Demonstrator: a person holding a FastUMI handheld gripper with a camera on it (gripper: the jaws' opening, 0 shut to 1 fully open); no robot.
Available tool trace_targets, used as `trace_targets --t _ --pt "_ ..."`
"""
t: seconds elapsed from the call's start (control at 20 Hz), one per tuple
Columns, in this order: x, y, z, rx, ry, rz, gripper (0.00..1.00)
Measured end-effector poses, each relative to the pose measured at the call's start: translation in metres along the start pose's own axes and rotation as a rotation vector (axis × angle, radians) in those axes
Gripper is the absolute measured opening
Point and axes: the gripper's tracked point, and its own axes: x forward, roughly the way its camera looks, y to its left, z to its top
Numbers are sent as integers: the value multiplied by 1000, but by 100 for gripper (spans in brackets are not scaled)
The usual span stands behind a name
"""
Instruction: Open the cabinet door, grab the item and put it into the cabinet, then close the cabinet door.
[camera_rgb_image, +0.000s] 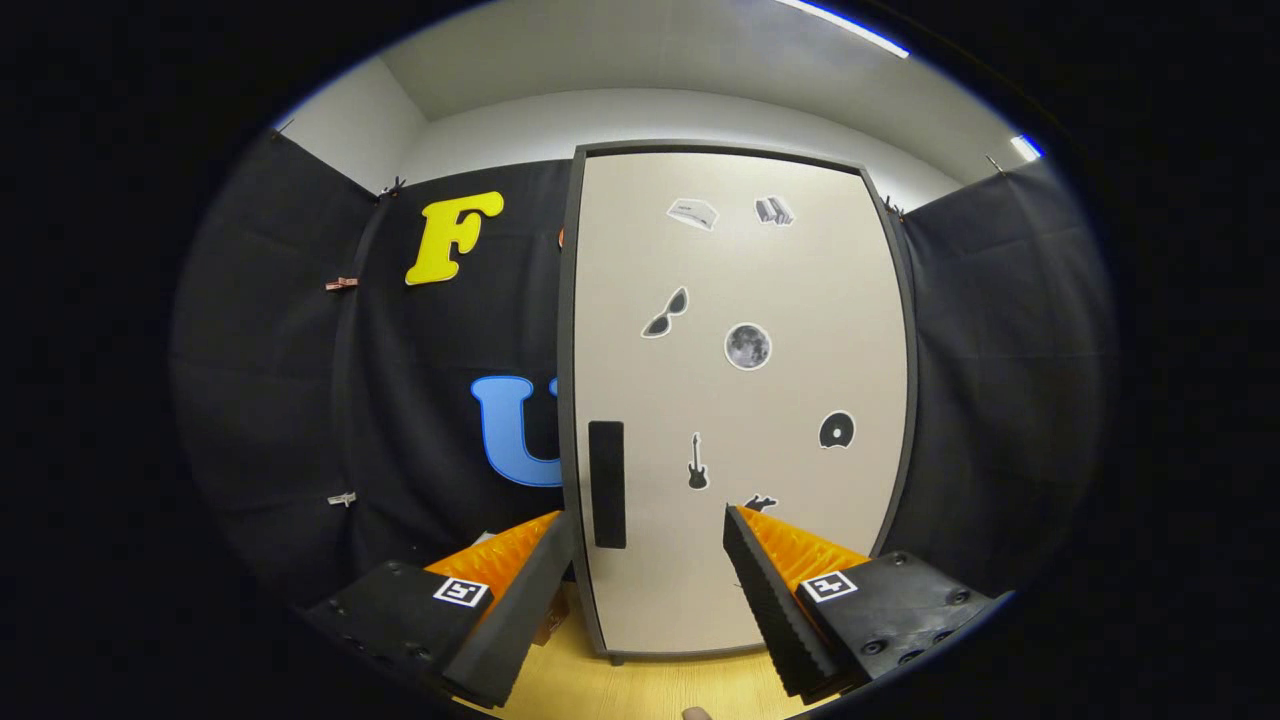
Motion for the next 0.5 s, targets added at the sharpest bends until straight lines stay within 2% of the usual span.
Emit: trace_targets --t 0.5 --pt "50 15 -25 -19 32 18 97"
